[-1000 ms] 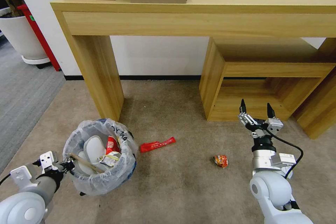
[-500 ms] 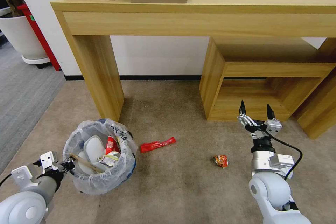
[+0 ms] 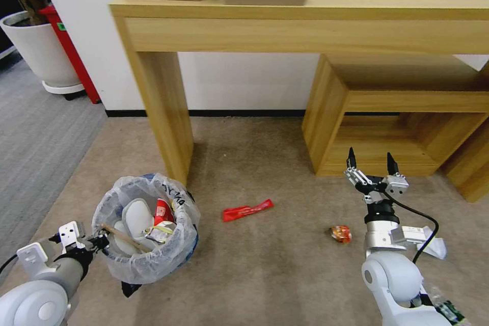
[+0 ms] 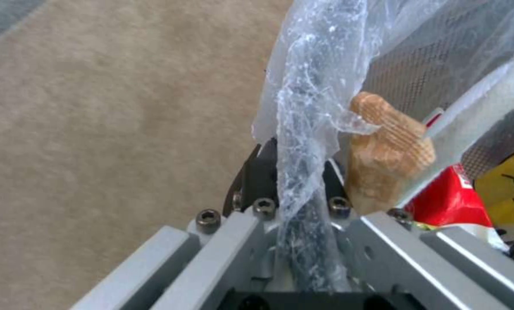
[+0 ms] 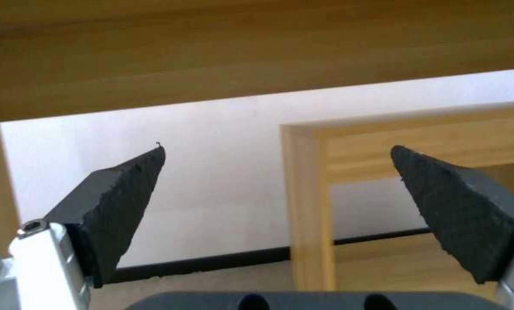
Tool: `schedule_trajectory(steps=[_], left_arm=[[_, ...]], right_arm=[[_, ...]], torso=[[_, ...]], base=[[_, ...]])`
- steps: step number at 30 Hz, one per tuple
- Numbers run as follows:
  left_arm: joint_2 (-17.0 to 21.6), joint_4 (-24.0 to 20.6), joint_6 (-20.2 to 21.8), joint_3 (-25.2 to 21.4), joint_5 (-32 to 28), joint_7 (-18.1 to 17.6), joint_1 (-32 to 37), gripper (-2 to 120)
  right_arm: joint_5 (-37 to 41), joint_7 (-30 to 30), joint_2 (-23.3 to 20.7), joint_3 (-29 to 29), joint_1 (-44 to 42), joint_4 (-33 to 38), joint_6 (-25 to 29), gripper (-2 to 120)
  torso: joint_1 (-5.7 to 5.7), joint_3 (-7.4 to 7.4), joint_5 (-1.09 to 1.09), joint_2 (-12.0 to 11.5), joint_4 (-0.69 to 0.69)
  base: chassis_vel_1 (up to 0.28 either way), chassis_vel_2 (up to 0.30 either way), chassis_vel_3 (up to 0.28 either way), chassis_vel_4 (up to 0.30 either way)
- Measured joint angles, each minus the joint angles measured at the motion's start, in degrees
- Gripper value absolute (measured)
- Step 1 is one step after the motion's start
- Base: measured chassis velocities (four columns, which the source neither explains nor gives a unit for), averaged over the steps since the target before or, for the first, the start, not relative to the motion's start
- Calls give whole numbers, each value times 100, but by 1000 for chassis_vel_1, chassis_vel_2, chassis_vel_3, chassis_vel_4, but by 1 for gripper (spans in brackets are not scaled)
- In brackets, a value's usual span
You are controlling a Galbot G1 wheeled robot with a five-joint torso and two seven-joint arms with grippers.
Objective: Pick up the trash bin and place the garbage on the floor into it.
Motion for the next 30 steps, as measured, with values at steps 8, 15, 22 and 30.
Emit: schedule_trajectory(steps=[8, 15, 22, 30], left_arm=[[-5, 21, -8, 9, -2, 6, -9, 0], [9, 35, -12, 19, -1, 11, -21, 0], [16, 38, -13, 24, -3, 11, -28, 0], [-12, 38, -20, 31, 4, 19, -17, 0]], right_arm=[[-62, 2, 6, -22, 3, -10, -34, 100], [-84, 23, 12, -5, -17, 23, -117, 100], [-108, 22, 42, -5, -32, 24, -118, 100], [-122, 21, 41, 15, -67, 29, -85, 100]], torso=[[0, 0, 3, 0, -2], [0, 0, 1, 0, -2], [0, 0, 1, 0, -1], [0, 1, 2, 0, -1]], base=[[64, 29, -42, -51], [-7, -10, 6, 3], [-35, 35, 33, -27], [-143, 129, 129, -129]])
